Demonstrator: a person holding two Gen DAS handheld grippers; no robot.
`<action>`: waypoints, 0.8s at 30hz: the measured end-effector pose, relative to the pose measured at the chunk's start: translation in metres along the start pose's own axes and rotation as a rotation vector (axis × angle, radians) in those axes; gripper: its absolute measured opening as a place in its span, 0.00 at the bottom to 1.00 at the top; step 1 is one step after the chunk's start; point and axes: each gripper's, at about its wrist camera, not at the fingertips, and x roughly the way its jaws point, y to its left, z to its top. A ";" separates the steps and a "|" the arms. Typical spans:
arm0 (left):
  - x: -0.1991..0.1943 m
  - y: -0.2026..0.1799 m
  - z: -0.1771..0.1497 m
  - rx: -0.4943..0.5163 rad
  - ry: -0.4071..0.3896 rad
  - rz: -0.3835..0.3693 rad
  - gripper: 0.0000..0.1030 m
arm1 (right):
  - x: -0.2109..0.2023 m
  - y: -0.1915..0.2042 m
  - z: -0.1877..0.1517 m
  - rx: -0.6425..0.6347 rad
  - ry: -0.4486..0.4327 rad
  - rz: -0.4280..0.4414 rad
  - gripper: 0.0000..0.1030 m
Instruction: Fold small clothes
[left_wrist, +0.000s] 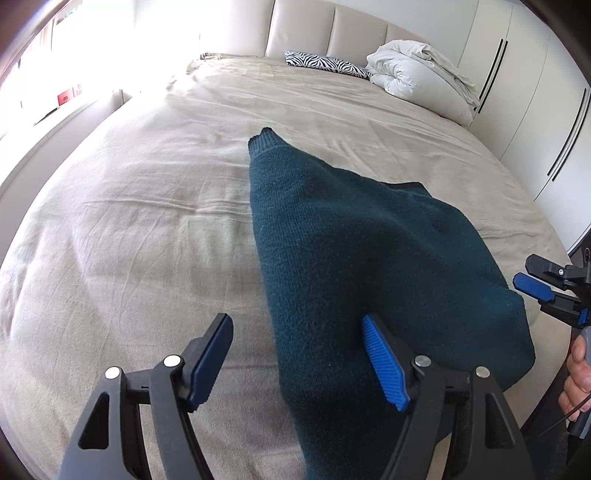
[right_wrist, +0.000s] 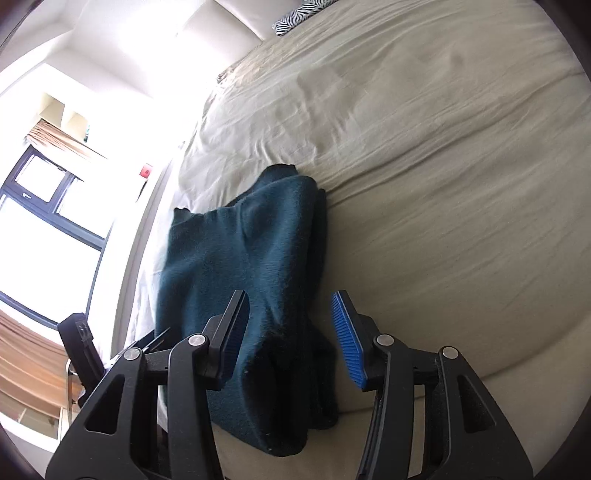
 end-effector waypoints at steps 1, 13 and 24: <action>-0.005 0.001 -0.001 -0.003 -0.015 0.009 0.73 | -0.002 0.007 -0.001 -0.013 0.005 0.039 0.45; -0.045 0.013 -0.017 -0.066 -0.102 -0.002 0.73 | 0.048 -0.017 -0.031 0.087 0.161 0.273 0.40; -0.105 -0.014 -0.020 0.048 -0.323 0.133 1.00 | -0.023 -0.003 -0.018 -0.038 -0.053 0.067 0.45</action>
